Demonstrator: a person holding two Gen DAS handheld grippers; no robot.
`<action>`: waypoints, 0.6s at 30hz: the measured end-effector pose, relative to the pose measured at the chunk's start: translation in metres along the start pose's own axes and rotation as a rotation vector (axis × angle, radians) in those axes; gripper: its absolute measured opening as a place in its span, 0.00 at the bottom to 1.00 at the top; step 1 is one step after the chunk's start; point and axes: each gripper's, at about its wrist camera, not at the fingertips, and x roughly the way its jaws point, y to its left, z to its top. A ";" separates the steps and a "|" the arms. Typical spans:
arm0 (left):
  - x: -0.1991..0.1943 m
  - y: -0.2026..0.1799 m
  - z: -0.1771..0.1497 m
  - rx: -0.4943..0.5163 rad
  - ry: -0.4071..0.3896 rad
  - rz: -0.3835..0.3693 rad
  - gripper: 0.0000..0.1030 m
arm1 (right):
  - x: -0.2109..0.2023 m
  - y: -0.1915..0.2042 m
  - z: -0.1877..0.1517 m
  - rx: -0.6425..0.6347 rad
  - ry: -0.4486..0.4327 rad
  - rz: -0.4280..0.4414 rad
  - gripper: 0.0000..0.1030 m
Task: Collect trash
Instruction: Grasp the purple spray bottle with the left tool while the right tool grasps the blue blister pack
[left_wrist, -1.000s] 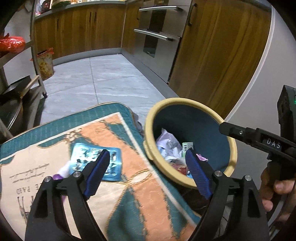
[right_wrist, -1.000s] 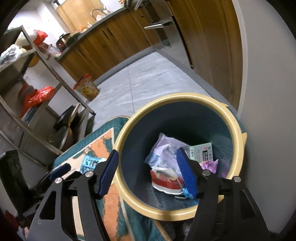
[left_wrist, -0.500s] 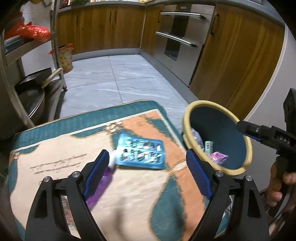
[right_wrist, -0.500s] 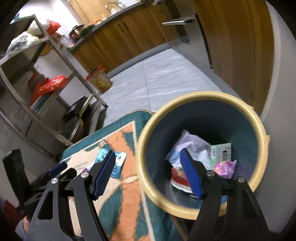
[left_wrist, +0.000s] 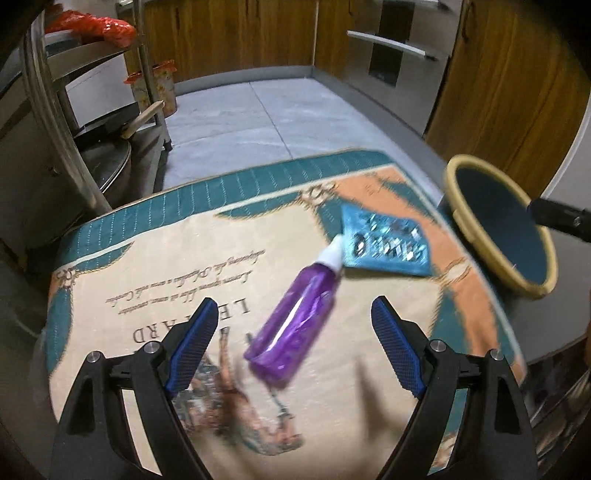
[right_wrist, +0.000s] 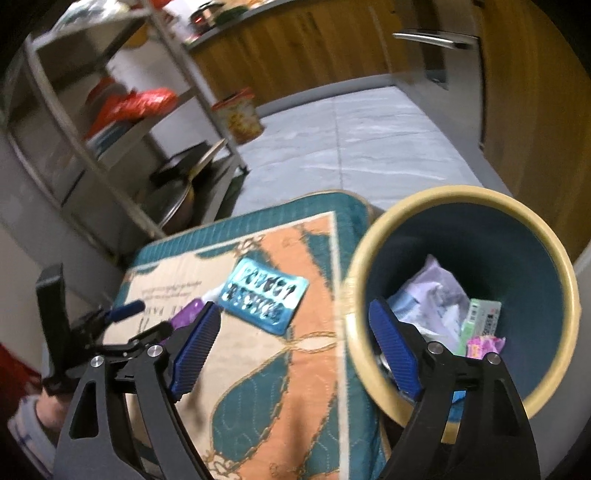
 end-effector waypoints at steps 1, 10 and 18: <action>0.002 0.001 -0.001 0.005 0.008 0.001 0.81 | 0.003 0.004 0.000 -0.020 0.012 0.000 0.81; 0.032 0.003 -0.002 0.004 0.075 -0.030 0.68 | 0.022 0.028 0.000 -0.183 0.097 0.025 0.81; 0.046 0.012 -0.006 -0.042 0.124 -0.033 0.33 | 0.057 0.040 0.001 -0.309 0.186 0.006 0.81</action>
